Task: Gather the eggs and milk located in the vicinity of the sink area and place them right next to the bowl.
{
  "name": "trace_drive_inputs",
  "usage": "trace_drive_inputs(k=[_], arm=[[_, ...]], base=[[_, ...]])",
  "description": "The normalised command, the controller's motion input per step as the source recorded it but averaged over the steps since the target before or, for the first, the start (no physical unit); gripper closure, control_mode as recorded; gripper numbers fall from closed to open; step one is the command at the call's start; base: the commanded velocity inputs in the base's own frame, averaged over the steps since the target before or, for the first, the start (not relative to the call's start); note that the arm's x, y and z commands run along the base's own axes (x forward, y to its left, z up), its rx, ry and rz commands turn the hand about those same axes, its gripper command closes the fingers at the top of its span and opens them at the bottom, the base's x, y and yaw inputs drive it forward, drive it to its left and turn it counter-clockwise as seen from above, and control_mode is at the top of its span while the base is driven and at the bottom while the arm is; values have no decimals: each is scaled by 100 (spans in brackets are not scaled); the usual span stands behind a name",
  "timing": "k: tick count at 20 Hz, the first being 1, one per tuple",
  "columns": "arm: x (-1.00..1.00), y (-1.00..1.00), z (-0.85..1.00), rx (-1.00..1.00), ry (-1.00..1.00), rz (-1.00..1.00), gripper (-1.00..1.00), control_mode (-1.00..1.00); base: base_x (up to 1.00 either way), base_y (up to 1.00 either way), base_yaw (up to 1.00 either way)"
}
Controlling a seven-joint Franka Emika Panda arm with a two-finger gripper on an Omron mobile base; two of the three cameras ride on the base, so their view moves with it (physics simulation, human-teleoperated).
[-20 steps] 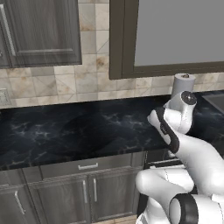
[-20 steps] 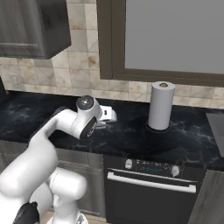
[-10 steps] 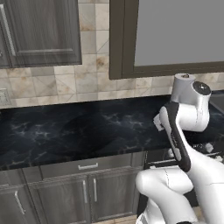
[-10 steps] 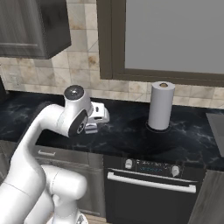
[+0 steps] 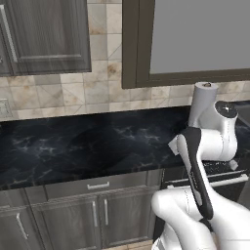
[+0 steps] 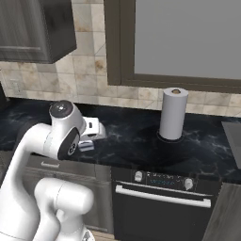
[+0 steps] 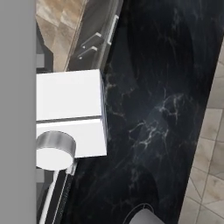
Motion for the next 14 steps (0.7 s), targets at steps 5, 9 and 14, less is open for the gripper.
trace_drive_inputs(k=[5, 9, 14], arm=[[0, 22, 3, -7, 4, 0, 100, -100], [0, 0, 0, 0, 0, 0, 100, 100], [0, 0, 0, 0, 0, 0, 100, 100]], base=[[0, 0, 0], [0, 0, 0], [0, -18, 0]])
